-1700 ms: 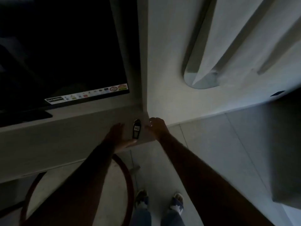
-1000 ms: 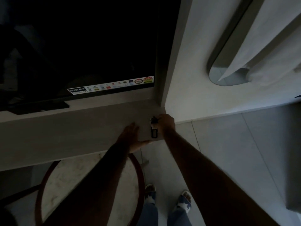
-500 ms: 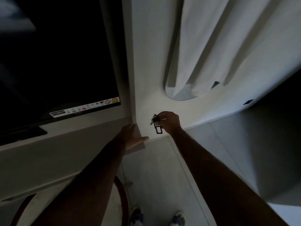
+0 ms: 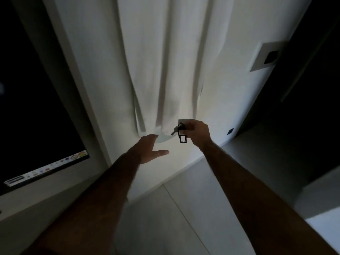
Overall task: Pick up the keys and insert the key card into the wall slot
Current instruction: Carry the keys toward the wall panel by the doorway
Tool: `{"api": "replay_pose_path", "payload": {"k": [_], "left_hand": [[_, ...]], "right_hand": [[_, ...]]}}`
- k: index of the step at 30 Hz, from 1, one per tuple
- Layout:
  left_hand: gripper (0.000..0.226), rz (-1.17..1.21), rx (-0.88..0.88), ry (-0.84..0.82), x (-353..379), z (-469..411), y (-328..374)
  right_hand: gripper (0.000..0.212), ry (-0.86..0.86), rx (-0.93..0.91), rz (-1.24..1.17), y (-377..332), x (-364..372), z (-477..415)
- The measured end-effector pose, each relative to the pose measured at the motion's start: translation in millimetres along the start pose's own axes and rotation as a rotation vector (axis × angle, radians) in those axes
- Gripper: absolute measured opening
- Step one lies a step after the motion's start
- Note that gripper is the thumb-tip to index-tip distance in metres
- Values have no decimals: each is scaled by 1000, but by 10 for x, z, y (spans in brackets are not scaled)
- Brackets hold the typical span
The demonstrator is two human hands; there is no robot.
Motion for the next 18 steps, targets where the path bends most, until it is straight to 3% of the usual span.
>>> {"api": "replay_pose_path", "payload": {"k": [9,18], "left_hand": [[112,-80,191,46,-283,-562,1369],[111,-42,362,140,-493,-1018,2656]], "right_hand": [[25,158,0,-266,-25,-1464,-145],[29,248,-81,-260,-55,-2680,-249]]}}
Point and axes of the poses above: each hand's wrist, its own z-axis away from the middle knuckle, its own x-axis out of the palm, y = z × x, the point moved 6 cm from there along -z, towards the middle knuckle, and after that the axes turned 12 degrees about z, right-handed, at the moved point
